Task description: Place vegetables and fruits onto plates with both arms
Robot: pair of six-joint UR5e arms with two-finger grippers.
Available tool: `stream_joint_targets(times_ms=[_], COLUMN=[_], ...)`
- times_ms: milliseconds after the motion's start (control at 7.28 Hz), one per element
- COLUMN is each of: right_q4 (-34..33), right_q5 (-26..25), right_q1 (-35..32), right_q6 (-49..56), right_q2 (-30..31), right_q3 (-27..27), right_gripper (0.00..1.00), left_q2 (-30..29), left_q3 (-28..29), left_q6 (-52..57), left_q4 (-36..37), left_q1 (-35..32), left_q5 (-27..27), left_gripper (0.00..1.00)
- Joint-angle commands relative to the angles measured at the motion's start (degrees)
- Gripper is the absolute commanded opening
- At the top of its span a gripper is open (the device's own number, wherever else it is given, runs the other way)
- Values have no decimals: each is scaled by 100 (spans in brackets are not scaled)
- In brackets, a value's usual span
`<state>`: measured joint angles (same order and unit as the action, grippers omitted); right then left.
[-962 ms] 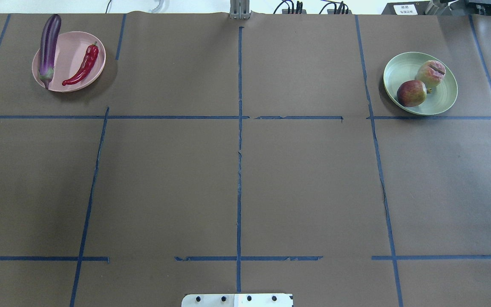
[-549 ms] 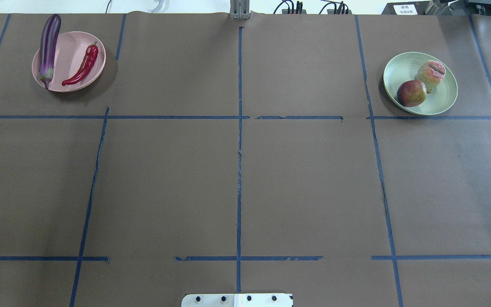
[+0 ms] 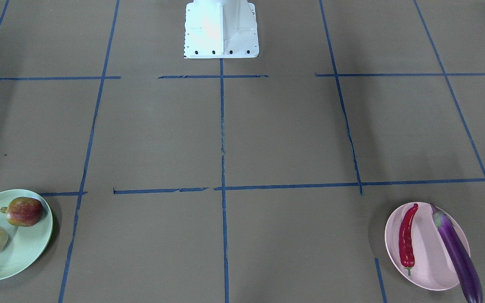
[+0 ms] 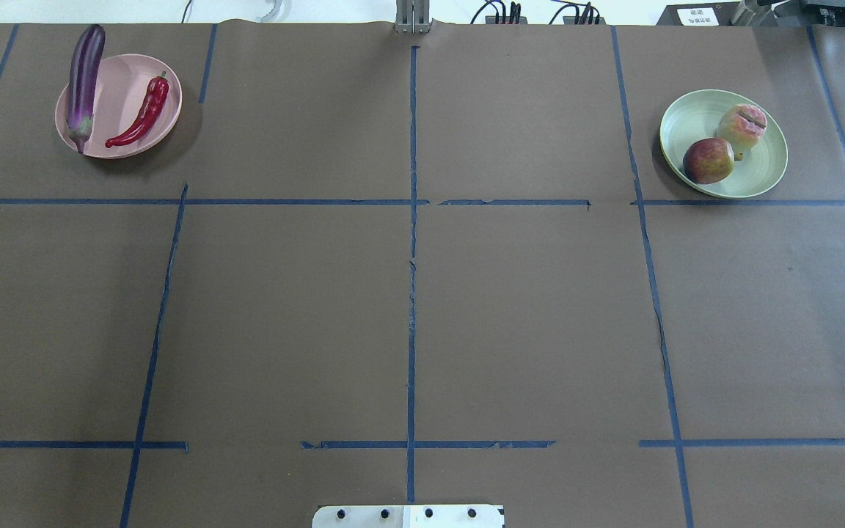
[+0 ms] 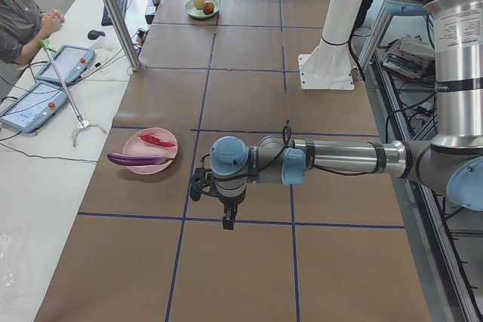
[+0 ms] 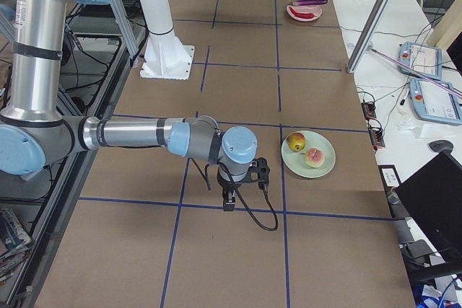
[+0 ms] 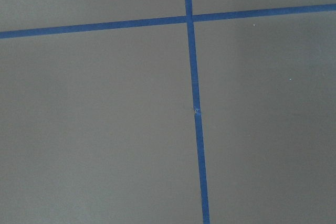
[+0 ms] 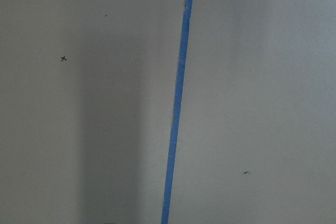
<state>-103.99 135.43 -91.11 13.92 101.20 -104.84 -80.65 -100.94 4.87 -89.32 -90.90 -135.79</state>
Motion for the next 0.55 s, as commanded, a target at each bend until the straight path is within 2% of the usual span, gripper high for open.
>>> stream_joint_targets(times_ms=[0, 412], right_q4=[28, 28], right_q5=[1, 1], right_q1=[-4, -4], right_q6=[128, 111], right_q2=[84, 93], right_q3=[-2, -19], right_gripper=[100, 100], left_q2=[-275, -223], left_q3=[258, 224], left_q6=[-4, 14], left_q4=[-6, -77], left_q1=[-6, -6], left_q5=[0, 333], left_gripper=[100, 100])
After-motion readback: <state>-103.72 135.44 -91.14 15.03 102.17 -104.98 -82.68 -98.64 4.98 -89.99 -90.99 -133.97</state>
